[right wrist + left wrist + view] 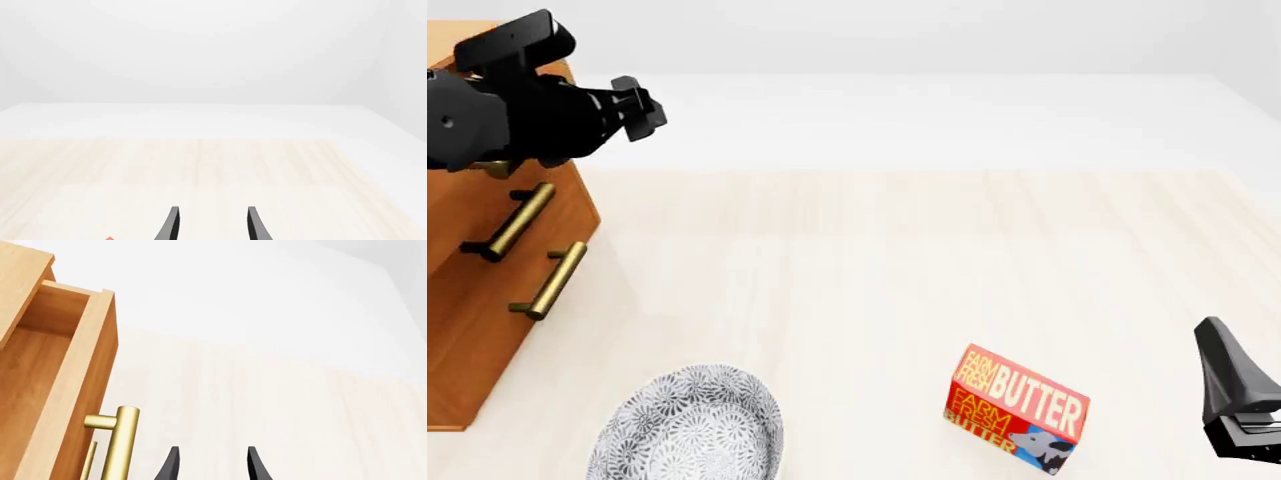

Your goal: Put the chocolate pudding in the top drawer of the cabinet and close it.

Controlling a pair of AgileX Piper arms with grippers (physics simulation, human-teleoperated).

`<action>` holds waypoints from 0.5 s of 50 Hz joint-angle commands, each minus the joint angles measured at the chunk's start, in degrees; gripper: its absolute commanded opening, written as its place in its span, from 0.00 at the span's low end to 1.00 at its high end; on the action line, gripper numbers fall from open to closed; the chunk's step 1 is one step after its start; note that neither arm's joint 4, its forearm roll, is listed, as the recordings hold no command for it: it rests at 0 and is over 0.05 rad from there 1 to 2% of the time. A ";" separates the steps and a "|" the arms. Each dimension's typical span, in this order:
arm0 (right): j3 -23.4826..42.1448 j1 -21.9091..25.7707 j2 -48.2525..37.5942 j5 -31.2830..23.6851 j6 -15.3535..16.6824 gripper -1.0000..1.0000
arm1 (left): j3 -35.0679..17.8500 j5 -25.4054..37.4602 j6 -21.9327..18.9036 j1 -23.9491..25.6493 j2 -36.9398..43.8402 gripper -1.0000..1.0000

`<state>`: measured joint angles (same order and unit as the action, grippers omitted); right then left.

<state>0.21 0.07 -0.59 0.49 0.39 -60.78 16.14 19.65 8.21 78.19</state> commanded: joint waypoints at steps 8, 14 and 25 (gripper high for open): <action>0.02 -0.09 0.08 -0.09 0.01 1.00 | 0.53 -0.84 -1.29 -2.29 0.67 1.00; 0.04 -0.10 0.05 -0.11 -0.04 1.00 | 3.09 -2.08 -1.15 -3.63 0.53 1.00; 0.07 -0.09 0.06 -0.13 -0.01 1.00 | 4.79 -2.21 -1.96 -6.02 -0.11 1.00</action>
<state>0.26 -0.02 -0.53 0.38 0.38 -57.58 14.09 18.38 4.33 78.39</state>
